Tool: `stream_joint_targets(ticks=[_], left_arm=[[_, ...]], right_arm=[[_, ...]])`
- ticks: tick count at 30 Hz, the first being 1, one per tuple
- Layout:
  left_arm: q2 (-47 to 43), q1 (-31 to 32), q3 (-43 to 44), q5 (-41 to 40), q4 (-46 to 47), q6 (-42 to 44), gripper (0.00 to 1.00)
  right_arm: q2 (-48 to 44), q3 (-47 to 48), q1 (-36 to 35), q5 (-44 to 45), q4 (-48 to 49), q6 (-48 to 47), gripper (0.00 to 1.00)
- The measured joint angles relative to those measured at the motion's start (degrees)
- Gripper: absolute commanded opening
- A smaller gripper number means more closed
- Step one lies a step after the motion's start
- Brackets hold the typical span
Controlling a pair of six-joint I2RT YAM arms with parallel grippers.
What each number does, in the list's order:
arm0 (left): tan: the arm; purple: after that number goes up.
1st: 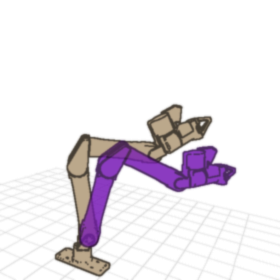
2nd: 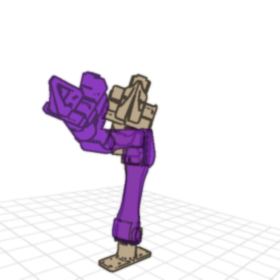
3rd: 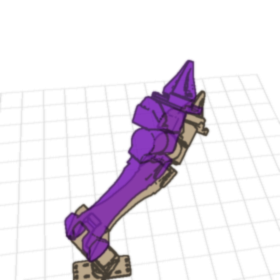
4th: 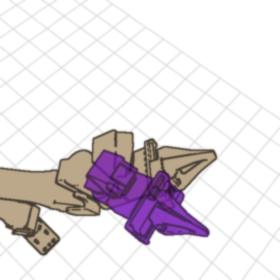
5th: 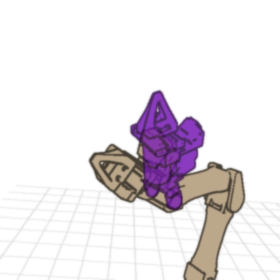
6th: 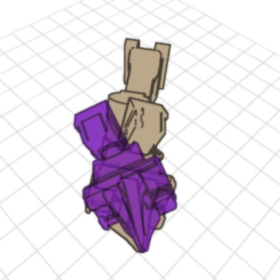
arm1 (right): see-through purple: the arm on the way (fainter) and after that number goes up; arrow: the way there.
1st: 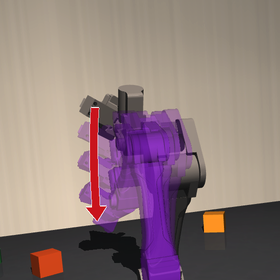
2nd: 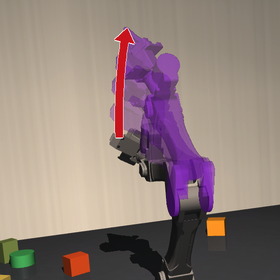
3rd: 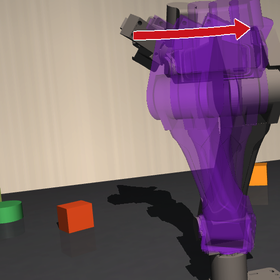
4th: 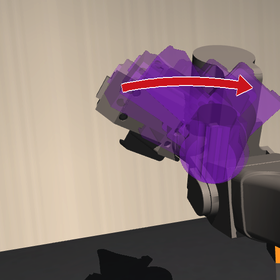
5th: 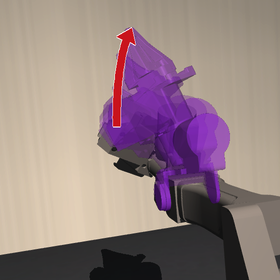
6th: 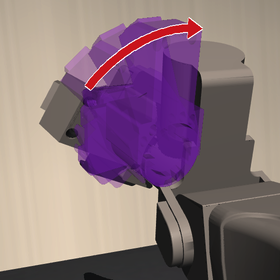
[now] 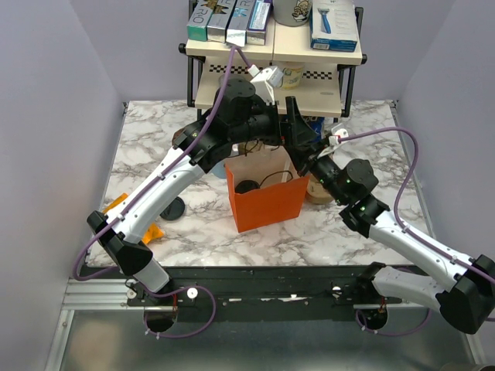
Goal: Pack the takeout coffee
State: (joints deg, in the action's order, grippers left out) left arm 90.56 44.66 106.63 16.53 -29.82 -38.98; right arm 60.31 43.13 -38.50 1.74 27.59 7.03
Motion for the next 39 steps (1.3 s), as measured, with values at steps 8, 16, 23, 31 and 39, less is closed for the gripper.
stream_joint_targets(ticks=[8, 16, 23, 31, 39], left_arm=[[-1.1, -0.4, -0.2, -5.6, -1.1, 2.6, 0.99], [-9.8, -0.7, -4.3, -12.6, -2.1, 5.1, 0.99], [-15.0, -0.7, -7.5, -14.8, -1.5, 5.6, 0.99], [-27.9, -2.5, -21.6, -24.2, -1.4, 5.9, 0.99], [-43.8, -12.6, -36.5, -39.5, -4.8, -0.4, 0.99]], right_arm=[[-0.3, 0.0, 0.0, 0.3, -0.7, -1.2, 0.26], [-0.5, 1.8, 0.0, 0.7, -4.5, -2.8, 0.72], [-2.4, 4.2, 0.0, 0.7, -8.2, -2.3, 1.00], [-3.9, 20.2, 0.2, 8.2, -26.9, 4.1, 1.00], [-3.0, 25.5, 13.1, 15.0, -45.4, 14.5, 1.00]])
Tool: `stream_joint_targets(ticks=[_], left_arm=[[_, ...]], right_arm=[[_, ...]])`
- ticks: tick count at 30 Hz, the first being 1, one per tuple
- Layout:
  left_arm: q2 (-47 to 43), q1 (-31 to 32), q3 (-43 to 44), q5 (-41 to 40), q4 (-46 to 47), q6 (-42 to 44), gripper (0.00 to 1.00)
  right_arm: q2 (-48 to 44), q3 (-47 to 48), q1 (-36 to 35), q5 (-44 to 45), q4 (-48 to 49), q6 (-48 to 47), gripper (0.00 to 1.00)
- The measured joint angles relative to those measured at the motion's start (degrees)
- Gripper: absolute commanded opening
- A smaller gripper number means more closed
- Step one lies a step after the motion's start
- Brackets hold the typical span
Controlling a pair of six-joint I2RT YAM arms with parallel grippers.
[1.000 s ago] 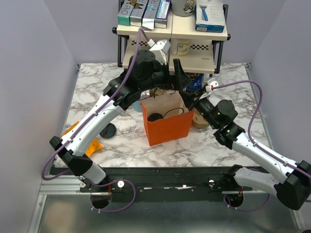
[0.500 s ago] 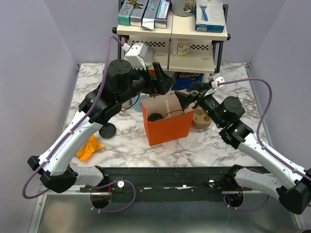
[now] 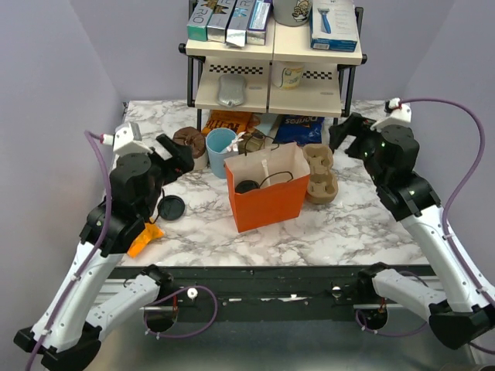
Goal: Pack the takeout coffee
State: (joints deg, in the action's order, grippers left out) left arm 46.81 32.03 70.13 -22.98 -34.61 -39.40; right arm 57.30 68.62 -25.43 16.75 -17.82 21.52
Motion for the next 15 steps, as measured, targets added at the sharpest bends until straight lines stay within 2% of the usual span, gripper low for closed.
stream_joint_targets(ticks=[3, 5, 10, 15], left_arm=[[-3.0, -4.8, -7.2, -2.6, -2.4, -3.4, 0.99], [-3.1, -7.1, -10.3, -3.1, -4.6, -4.9, 0.99], [-3.1, -11.5, -15.9, -3.5, -6.4, -7.9, 0.99], [-6.2, -12.3, -17.8, -3.7, -6.7, -9.2, 0.99]], right_arm=[[-2.4, -5.7, 6.4, 1.0, -4.2, 3.5, 1.00], [-4.7, -9.5, 8.3, 2.8, -5.9, 5.1, 1.00], [-11.1, -17.9, 8.7, 7.9, -9.4, 9.2, 1.00], [-15.9, -22.6, 8.7, 10.5, -9.2, 9.5, 1.00]])
